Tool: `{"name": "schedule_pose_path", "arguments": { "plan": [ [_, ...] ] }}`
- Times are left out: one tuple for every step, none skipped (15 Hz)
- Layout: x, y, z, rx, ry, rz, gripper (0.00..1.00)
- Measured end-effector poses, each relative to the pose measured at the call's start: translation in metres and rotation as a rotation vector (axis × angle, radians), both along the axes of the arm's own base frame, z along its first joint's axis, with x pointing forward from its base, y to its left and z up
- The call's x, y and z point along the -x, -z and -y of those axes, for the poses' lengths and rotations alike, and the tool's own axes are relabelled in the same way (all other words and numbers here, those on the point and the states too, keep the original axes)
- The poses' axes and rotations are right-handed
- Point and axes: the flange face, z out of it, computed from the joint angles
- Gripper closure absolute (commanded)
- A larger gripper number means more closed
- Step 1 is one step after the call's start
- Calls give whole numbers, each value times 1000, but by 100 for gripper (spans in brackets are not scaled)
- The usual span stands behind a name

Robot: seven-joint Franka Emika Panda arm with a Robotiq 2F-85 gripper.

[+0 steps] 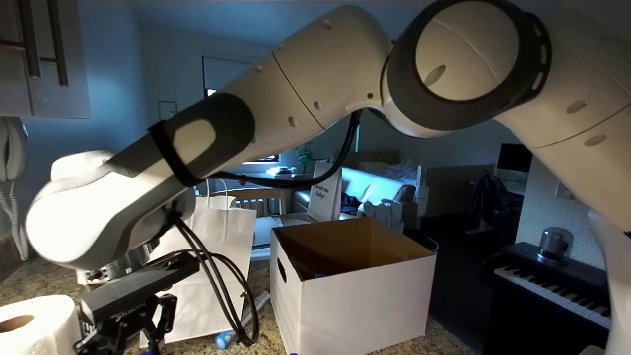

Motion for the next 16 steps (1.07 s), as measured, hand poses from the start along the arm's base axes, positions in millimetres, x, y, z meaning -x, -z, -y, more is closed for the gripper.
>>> {"name": "schedule_pose_path", "arguments": {
  "plan": [
    [0,0,0,2,0,-2,86],
    [0,0,-1,5,0,-4,86],
    [0,0,-1,7,0,-6,86],
    [0,0,-1,10,-1,-9,86],
    [1,0,0,12,-1,-11,86],
    [1,0,0,14,-1,-12,86],
    [1,-1,0,16,-2,-14,86],
    [2,-3,1,21,-1,-17,86],
    [2,-7,2,27,-1,-20,86],
    [2,-11,5,30,1,-20,86],
    [2,-18,10,32,5,-18,86],
    [1,-25,16,33,11,-16,86],
    [0,-33,25,37,20,-18,86],
    [-2,-42,35,44,29,-25,86],
    [-6,-53,47,51,34,-37,86],
    [-10,-64,61,57,37,-48,86]
  ]
}}
